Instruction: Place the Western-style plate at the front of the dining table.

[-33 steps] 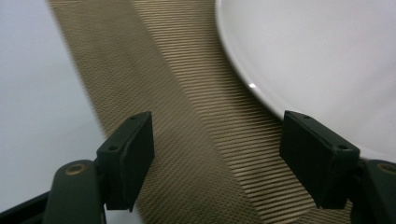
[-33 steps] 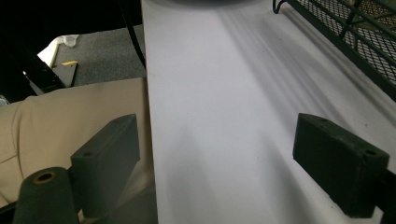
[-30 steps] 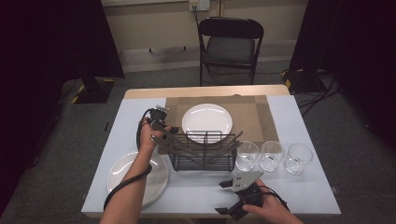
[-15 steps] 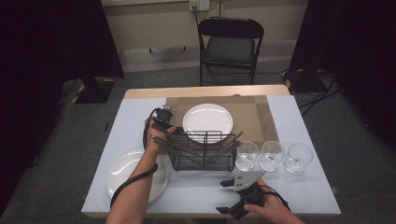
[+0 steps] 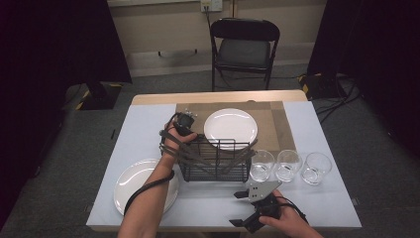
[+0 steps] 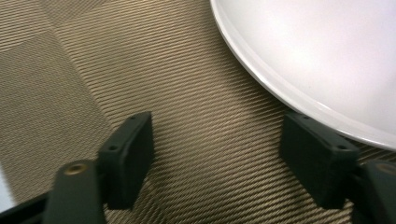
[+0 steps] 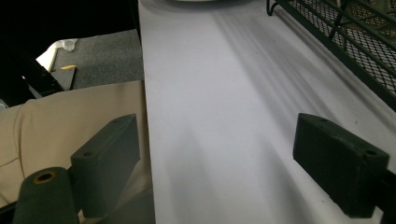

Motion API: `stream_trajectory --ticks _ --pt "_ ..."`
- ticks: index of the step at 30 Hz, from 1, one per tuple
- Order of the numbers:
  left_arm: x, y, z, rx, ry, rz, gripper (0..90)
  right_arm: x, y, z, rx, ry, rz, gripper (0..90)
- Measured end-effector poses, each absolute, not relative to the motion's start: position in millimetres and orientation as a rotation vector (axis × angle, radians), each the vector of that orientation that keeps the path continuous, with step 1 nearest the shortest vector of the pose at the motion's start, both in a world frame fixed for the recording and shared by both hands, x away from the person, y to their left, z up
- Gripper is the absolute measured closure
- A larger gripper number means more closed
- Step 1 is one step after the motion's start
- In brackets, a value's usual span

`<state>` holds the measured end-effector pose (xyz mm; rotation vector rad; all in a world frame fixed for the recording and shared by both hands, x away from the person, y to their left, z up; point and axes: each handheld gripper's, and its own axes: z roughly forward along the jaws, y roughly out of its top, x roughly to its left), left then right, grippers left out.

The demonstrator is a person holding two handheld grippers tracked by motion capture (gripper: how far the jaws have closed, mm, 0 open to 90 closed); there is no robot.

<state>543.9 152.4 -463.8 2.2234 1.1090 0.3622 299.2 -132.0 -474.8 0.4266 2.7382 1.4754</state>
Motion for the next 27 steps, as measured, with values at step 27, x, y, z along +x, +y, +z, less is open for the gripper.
stream_trajectory --ticks 27 --pt "469.0 246.8 -439.2 2.149 1.258 0.331 19.4 303.0 -138.7 -471.2 0.454 2.712 1.404 13.6"
